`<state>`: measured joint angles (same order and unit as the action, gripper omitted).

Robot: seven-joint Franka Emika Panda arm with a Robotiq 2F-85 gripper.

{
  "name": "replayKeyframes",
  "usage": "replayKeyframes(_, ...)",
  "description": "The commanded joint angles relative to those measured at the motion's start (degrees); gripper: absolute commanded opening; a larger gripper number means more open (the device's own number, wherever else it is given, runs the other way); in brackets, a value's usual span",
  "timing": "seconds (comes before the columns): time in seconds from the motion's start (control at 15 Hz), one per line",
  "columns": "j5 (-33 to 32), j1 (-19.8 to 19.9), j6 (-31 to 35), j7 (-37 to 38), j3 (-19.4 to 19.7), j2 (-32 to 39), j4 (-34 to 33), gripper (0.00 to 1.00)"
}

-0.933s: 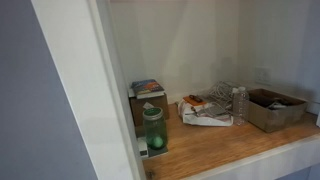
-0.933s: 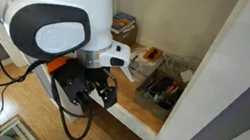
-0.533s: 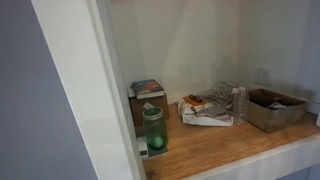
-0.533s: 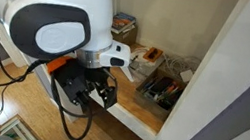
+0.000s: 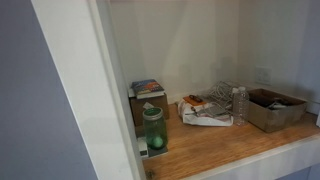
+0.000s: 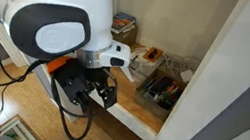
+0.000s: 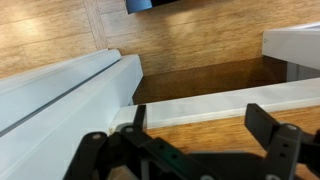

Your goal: Remove the black object from the box

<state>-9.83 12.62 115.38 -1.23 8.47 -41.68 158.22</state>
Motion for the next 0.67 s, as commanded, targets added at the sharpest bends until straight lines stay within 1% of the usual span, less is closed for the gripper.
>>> replayKeyframes(0.0, 0.01, -0.01, -0.12, 0.00, 0.01, 0.01, -0.09, 1.00)
replayKeyframes(0.07, 0.01, -0.01, -0.12, 0.00, 0.01, 0.01, -0.09, 1.00)
replayKeyframes(0.27, 3.15, -2.48, 2.41, 3.25, -2.11, 1.25, -1.50, 1.00)
replayKeyframes(0.47, 6.75, -5.16, 7.02, 6.74, -4.36, 5.11, -4.89, 1.00)
replayKeyframes(0.6, 7.18, -5.69, 10.07, 8.52, -5.43, 8.51, -8.10, 1.00)
